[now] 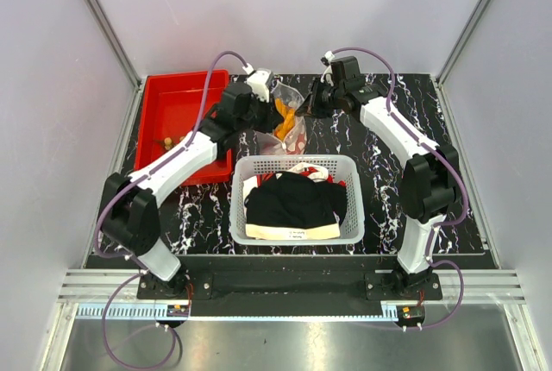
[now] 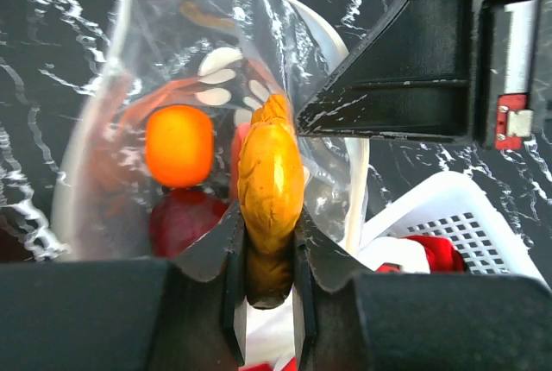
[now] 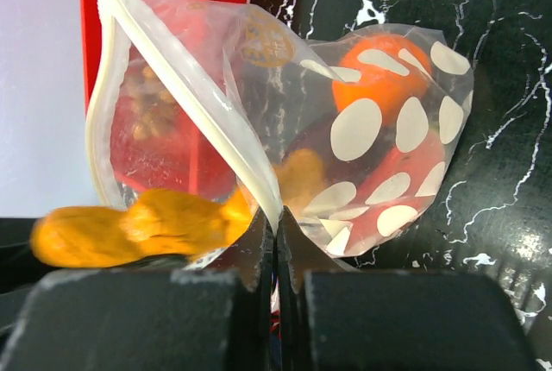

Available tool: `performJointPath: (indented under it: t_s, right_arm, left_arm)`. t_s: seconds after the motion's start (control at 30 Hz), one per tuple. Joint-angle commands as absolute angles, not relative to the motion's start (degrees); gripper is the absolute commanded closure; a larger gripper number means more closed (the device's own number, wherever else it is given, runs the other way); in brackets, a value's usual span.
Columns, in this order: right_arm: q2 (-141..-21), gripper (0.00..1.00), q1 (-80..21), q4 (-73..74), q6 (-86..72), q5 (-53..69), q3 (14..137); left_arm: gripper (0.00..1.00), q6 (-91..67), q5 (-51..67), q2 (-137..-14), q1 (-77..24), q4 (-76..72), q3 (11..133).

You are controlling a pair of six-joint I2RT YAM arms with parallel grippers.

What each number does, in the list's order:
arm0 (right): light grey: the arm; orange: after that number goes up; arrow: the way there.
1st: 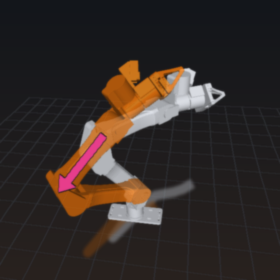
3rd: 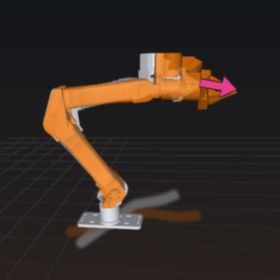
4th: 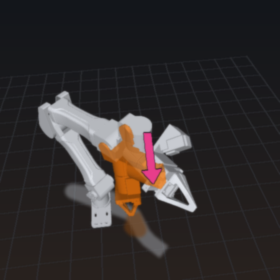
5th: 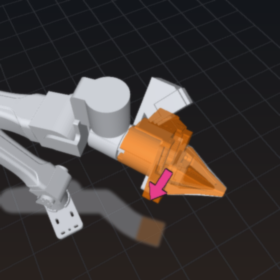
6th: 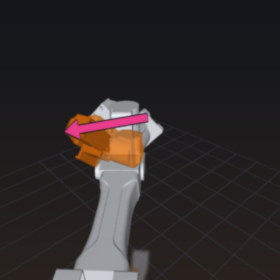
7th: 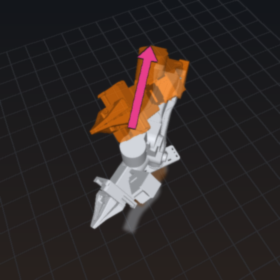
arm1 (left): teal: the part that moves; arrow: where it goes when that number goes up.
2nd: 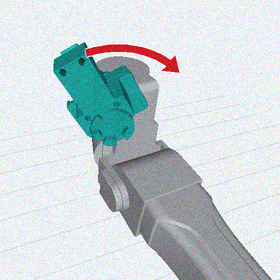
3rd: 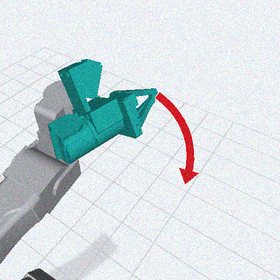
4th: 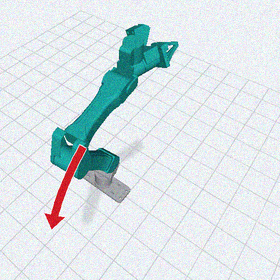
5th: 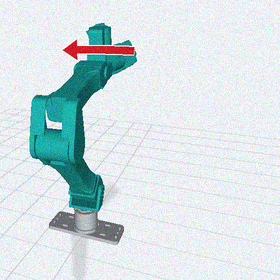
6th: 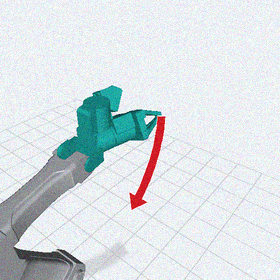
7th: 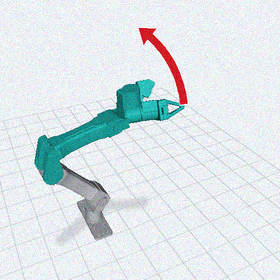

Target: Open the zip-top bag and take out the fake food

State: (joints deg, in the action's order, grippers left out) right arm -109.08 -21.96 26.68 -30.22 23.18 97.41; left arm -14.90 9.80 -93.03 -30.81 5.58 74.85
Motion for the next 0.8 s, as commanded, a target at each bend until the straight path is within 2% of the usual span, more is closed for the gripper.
performJointPath:
  t_s: [0.0,0.37,0.63,0.77]
  right_arm:
    - [-105.9,1.00,-21.6,24.5,-29.0,21.6,96.4]
    - [-105.1,1.00,-21.4,24.7,-28.4,20.8,96.2]
    - [-104.6,1.00,-21.3,24.6,-27.9,21.7,96.7]
    - [-104.3,1.00,-21.3,24.5,-27.7,22.5,97.5]
  left_arm:
    - [1.00,-13.2,9.2,-87.3,-31.0,4.3,77.2]
    - [1.00,-11.7,7.3,-75.9,-29.3,11.7,79.5]
    - [1.00,-23.3,-7.8,-67.7,-14.4,16.4,68.5]
    - [1.00,-28.4,-9.8,-67.0,-7.7,15.7,59.4]
